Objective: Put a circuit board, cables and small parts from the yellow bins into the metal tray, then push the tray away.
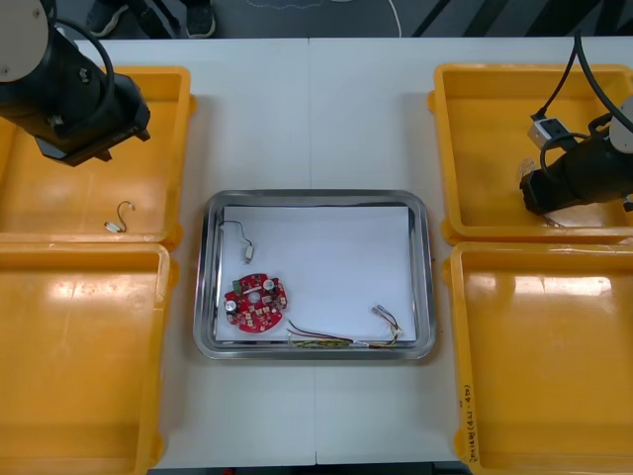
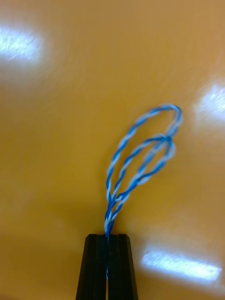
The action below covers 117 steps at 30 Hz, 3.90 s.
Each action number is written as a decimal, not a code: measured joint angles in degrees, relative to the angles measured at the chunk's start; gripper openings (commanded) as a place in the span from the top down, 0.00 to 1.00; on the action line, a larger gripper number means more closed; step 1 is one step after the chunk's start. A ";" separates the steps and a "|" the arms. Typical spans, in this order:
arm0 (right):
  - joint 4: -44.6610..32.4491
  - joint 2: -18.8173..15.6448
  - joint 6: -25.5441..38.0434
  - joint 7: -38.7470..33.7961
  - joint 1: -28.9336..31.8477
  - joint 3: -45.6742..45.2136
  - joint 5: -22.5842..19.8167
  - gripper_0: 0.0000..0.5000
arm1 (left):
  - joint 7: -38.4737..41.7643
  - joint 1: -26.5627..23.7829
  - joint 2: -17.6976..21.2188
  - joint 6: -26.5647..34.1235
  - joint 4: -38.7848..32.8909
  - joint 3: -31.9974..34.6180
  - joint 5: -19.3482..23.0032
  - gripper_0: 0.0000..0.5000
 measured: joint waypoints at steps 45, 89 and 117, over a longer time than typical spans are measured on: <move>-20.50 -0.38 27.46 -12.05 -9.47 5.59 -19.88 1.00 | -28.51 -1.30 3.32 -6.62 30.41 -1.09 3.05 0.00; -33.23 5.08 16.22 10.72 -10.91 34.83 -11.56 1.00 | -39.02 -1.23 2.23 -14.65 38.62 -3.54 4.33 0.00; -26.25 7.49 8.63 10.67 -11.09 48.02 -5.22 1.00 | -39.02 0.63 0.85 -16.78 38.66 -3.54 2.85 0.04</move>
